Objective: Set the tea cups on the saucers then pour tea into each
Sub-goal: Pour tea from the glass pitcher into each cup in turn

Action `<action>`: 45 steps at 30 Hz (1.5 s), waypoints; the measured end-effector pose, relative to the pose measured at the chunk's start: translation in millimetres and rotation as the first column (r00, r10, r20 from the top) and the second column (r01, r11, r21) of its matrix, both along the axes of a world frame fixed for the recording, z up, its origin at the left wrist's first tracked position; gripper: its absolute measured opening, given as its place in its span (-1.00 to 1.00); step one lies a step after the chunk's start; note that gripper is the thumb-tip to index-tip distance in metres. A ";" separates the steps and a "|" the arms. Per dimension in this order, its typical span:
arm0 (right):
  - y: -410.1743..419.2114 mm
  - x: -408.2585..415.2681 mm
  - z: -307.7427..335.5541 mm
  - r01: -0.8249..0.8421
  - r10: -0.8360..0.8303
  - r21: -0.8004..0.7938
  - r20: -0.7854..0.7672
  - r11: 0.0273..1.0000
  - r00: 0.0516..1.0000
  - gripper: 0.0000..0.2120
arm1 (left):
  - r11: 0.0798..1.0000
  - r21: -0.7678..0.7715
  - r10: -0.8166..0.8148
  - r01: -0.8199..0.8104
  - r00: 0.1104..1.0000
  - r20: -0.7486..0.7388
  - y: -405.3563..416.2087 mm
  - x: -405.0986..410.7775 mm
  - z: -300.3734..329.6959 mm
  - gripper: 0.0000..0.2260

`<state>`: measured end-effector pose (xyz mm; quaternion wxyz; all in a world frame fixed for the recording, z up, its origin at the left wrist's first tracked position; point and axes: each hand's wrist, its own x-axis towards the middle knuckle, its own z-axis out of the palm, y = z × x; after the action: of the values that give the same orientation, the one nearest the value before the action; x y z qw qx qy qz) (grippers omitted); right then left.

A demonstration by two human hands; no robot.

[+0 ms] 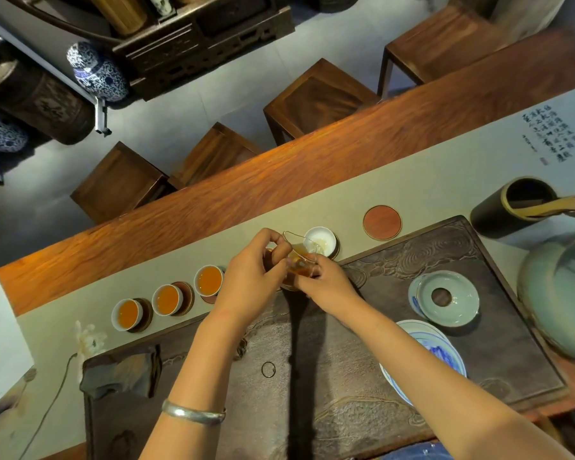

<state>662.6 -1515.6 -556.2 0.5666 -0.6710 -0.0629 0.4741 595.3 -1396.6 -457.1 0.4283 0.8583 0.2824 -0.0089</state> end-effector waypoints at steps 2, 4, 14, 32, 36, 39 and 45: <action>0.7 -1.1 2.9 0.003 -0.003 0.009 -0.011 1.000 1.000 -0.72 | 1.000 -0.005 -0.005 0.005 1.000 -0.013 1.3 -0.1 0.7 -0.85; 1.1 -1.8 4.7 0.009 -0.009 0.011 -0.019 1.000 1.000 -0.73 | 1.000 -0.005 -0.005 0.005 1.000 -0.013 1.8 -0.6 1.4 -0.85; 1.8 -1.3 6.7 0.010 -0.009 0.018 -0.044 1.000 0.999 -0.76 | 1.000 -0.025 0.006 -0.007 1.000 -0.012 4.3 2.0 2.2 -0.85; 3.7 -6.1 -1.2 0.081 -0.080 0.003 -0.132 0.997 0.988 -0.71 | 0.997 -0.004 -0.072 0.072 0.992 -0.103 11.3 14.9 0.5 -0.87; 4.3 -4.8 -1.4 0.096 -0.095 -0.002 -0.146 0.995 0.985 -0.69 | 0.996 0.018 -0.086 0.088 0.990 -0.112 10.9 18.9 1.6 -0.88; 4.4 -3.2 -1.5 0.105 -0.104 -0.003 -0.152 0.994 0.983 -0.67 | 0.994 0.055 -0.093 0.100 0.989 -0.116 10.6 21.3 2.4 -0.88; 5.4 -0.3 -0.2 0.114 -0.114 -0.008 -0.157 0.993 0.981 -0.72 | 0.992 0.044 -0.115 0.121 0.986 -0.117 11.3 26.9 5.0 -0.88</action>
<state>662.3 -1510.2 -556.4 0.5963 -0.6338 0.0203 0.4923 622.3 -1385.3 -452.1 0.3880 0.8823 0.2553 -0.0764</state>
